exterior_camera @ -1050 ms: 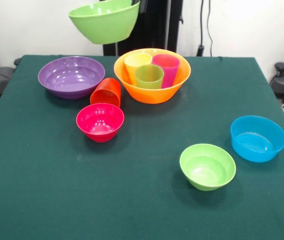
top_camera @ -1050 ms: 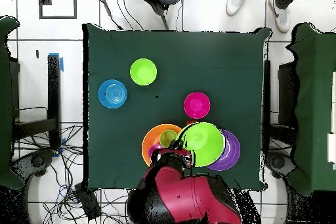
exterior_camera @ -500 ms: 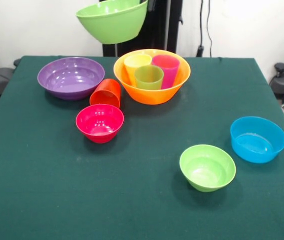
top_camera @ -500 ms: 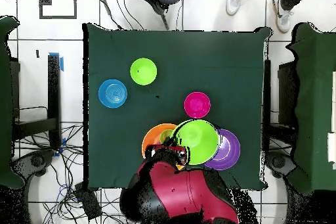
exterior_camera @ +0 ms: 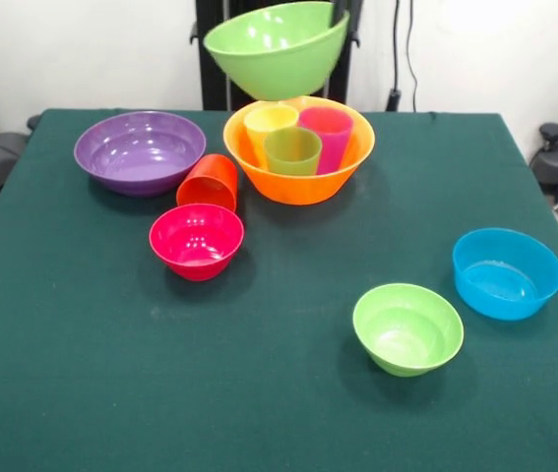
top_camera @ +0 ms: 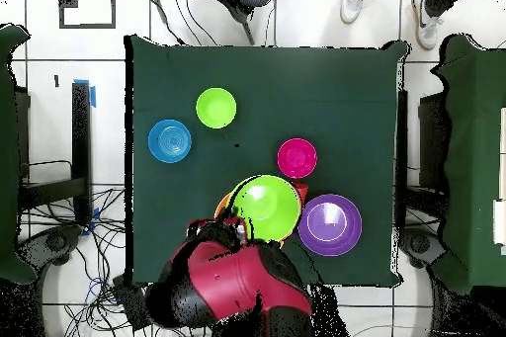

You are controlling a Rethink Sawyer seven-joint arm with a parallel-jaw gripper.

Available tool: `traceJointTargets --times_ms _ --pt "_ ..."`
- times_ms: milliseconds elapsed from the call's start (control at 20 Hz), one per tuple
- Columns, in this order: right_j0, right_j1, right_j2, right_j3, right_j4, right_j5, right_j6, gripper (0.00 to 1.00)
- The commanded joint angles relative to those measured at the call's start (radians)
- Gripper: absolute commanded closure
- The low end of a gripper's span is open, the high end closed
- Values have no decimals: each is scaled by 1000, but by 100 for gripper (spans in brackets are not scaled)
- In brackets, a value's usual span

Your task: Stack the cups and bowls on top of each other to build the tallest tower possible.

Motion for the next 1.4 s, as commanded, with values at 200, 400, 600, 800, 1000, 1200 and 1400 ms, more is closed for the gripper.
traceJointTargets --times_ms 200,400,600,800,1000,1200,1400 --pt "155 165 -121 -62 -112 -30 167 100" --pt "183 171 -145 -72 -83 -26 151 100" --pt "232 200 -197 -100 -93 -13 155 100" --pt "301 223 -266 -121 -111 -9 170 100" --pt "372 254 -332 -137 -114 -17 187 100" --pt "410 295 -374 -157 -96 -56 192 100" --pt "453 318 -411 -158 -69 -148 202 100"
